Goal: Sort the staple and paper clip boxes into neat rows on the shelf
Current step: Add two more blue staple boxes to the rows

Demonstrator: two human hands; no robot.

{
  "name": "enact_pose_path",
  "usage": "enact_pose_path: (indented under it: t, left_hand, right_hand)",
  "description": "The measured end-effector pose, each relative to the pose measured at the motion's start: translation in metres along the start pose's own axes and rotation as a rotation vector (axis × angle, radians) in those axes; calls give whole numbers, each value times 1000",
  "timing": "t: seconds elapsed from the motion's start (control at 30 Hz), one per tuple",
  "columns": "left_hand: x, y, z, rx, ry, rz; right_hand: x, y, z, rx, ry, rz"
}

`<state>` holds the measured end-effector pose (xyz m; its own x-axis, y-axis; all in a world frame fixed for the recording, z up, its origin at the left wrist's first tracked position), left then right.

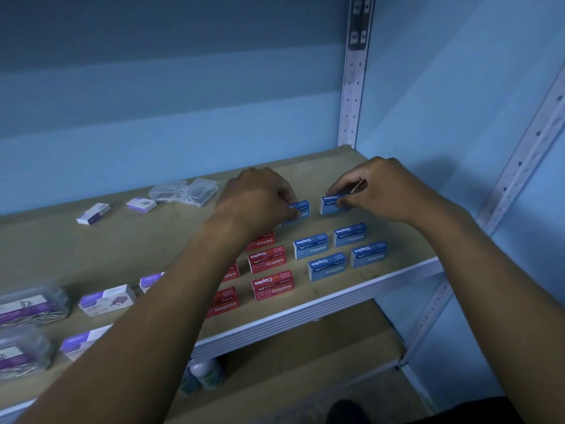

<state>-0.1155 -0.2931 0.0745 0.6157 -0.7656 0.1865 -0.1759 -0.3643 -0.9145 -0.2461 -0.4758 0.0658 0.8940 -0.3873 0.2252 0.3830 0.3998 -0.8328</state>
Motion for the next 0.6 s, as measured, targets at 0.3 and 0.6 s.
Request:
enact_pose_path:
  t: [0.3,0.6]
  left_hand:
    - [4,22,2,31,47,67]
    - [3,24,4,-9,74,61]
  right_hand:
    - [1,10,-5,-63,-5,97]
    - [5,16,-6,-54,26,141]
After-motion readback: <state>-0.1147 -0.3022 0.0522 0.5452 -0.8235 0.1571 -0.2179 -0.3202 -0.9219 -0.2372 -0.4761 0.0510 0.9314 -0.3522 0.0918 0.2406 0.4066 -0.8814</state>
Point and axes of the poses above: each hand's wrist, its own x-axis towards the middle knuckle, its own y-axis out of the palm, z = x × y, the point moved 1 cm from there along x, towards the middle knuckle
